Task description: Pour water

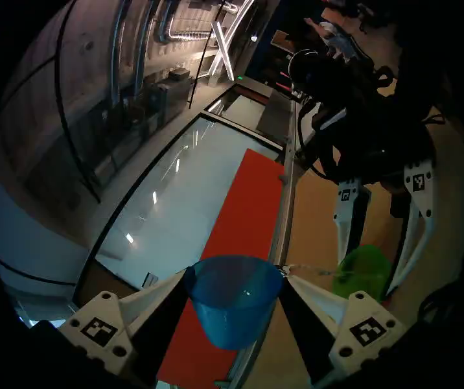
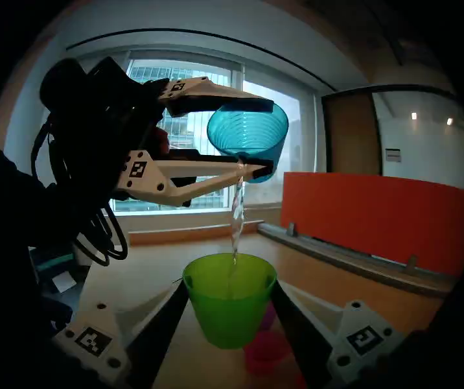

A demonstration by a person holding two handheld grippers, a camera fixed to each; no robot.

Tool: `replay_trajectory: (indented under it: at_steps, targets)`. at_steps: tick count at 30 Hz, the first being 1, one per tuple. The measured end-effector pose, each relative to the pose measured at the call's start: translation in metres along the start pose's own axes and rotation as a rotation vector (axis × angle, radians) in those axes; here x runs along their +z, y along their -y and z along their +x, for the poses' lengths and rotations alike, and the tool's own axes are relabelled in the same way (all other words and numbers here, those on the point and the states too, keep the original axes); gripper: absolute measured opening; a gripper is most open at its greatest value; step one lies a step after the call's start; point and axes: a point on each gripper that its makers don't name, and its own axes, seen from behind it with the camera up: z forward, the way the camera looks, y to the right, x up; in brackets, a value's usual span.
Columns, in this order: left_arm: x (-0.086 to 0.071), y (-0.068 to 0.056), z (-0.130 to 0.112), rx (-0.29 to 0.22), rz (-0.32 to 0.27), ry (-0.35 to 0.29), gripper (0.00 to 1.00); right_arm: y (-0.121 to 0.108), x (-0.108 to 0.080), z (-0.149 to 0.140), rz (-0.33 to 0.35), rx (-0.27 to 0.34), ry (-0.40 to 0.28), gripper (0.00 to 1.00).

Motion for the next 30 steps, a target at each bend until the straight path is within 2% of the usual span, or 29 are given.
replay_trajectory:
  at_steps: [30]
  targets:
    - [-0.0044, -0.0013, 0.0043, 0.087, -0.003, 0.011, 0.89, 0.0017, 0.0022, 0.0051, 0.002, 0.003, -0.01, 0.9]
